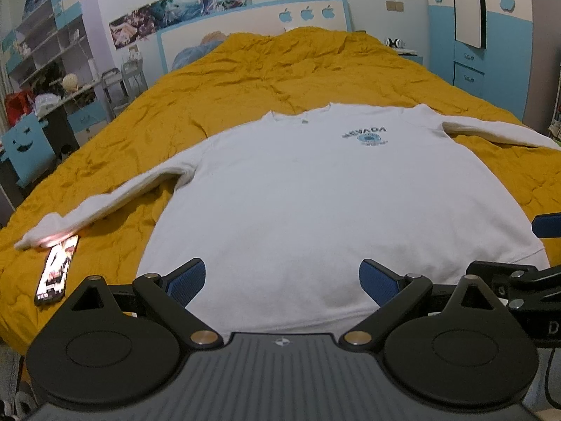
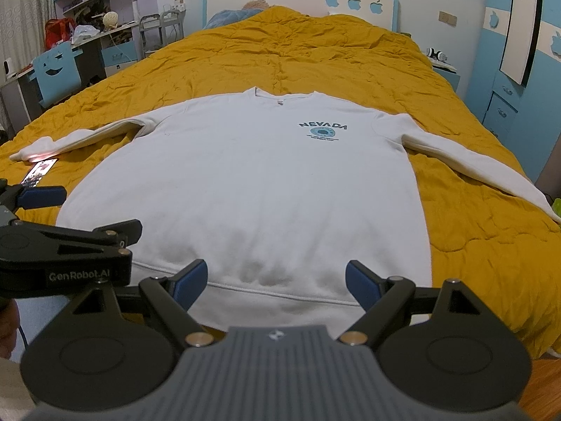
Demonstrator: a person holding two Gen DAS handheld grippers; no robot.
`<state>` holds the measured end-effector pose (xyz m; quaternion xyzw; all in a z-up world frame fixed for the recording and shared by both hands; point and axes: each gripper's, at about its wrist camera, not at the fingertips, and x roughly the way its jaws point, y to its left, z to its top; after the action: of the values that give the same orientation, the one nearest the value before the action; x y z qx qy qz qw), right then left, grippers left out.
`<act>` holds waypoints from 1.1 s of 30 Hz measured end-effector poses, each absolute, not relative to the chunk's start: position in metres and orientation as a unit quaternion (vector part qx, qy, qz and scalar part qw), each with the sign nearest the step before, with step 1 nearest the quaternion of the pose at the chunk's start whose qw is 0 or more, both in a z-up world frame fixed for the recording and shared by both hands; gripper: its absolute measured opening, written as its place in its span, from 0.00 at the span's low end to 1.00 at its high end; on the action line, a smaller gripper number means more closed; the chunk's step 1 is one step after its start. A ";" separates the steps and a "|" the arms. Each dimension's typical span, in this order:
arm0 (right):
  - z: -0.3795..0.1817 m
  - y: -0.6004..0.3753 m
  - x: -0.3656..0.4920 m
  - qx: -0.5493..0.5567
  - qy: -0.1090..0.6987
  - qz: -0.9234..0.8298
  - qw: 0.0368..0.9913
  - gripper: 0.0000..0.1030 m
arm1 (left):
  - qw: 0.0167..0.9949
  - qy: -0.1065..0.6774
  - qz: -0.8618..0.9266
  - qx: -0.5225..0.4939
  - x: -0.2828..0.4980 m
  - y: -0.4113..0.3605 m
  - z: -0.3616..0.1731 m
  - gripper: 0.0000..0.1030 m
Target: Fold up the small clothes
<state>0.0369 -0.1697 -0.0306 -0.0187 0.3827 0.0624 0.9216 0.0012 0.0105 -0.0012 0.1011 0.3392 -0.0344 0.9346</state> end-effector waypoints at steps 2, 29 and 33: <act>-0.028 -0.171 0.041 -0.019 0.382 0.063 0.922 0.79 | 0.939 0.327 -0.031 0.106 0.003 0.013 0.000 1.00; 0.009 -0.198 0.194 0.014 0.303 0.092 0.949 0.80 | 0.931 0.285 0.188 -0.127 0.166 0.268 0.034 1.00; 0.003 -0.190 0.221 0.007 0.313 0.093 0.945 0.80 | 0.892 0.317 0.297 -0.122 0.184 0.336 0.021 1.00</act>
<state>0.2214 -0.1896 0.0034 0.0069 0.3130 0.0934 0.9451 0.1842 0.3356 0.0205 -0.1216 0.3168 0.2975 0.8924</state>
